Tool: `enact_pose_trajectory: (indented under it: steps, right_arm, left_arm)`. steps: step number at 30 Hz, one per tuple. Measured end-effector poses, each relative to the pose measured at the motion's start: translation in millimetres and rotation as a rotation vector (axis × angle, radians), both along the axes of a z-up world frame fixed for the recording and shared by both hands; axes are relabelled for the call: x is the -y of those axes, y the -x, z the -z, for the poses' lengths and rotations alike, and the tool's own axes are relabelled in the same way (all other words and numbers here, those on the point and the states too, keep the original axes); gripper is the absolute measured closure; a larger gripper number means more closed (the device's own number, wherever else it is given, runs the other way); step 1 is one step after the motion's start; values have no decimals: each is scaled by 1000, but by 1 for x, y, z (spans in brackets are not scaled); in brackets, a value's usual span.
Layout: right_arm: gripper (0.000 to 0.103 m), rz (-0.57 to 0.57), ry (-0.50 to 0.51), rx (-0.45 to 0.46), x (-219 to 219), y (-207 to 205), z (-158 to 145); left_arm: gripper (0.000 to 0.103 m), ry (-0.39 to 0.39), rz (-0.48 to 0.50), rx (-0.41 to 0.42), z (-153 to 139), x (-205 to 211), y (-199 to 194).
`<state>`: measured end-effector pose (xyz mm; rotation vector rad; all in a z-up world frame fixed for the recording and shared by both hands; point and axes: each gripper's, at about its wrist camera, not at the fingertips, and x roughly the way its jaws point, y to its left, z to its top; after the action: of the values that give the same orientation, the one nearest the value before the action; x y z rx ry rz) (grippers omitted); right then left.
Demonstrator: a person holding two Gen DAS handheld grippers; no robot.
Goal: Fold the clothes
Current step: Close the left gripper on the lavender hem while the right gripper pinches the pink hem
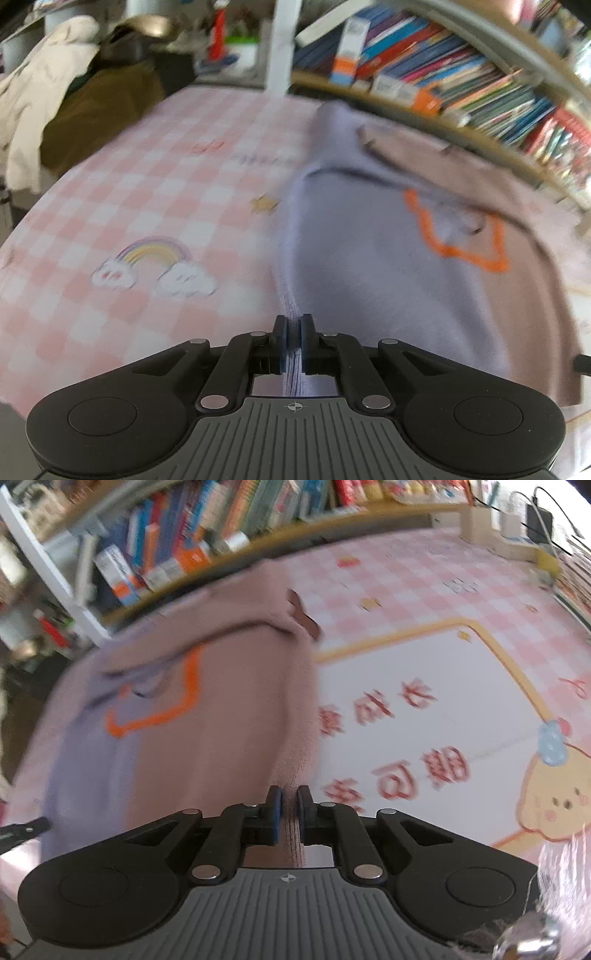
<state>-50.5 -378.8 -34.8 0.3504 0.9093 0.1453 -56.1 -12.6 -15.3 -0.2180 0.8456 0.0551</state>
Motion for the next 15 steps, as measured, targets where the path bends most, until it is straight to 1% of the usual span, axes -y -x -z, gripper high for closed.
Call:
enact_pose_trajectory:
  steps: [2,5,7,8,12,13,15]
  right_arm:
    - [95,-33,-39,45,-5,0,-8]
    - [95,-58,-34,62,-15,-3,-11]
    - [94,-49,-33,43,-15,-5,-8]
    - [91,-43,-35,33,-14,-5,-7]
    - [85,-3,-41,-6,-8,-5,-1]
    - [82,8,-40,-19,-7,-6,0]
    - [81,21,-38,-37,-6,-5,5]
  left_arm:
    - [97,-4,51,30,-6,10,-2]
    - [97,-26,86,25,-5,18,-7]
    - [94,-26,82,15,-3,16,-7]
    - [94,-25,79,11,-2,15,-8]
    - [90,-23,69,-12,1,10,-8]
    - [88,-24,67,-19,2,9,-8]
    - [88,-18,60,-30,4,6,-7]
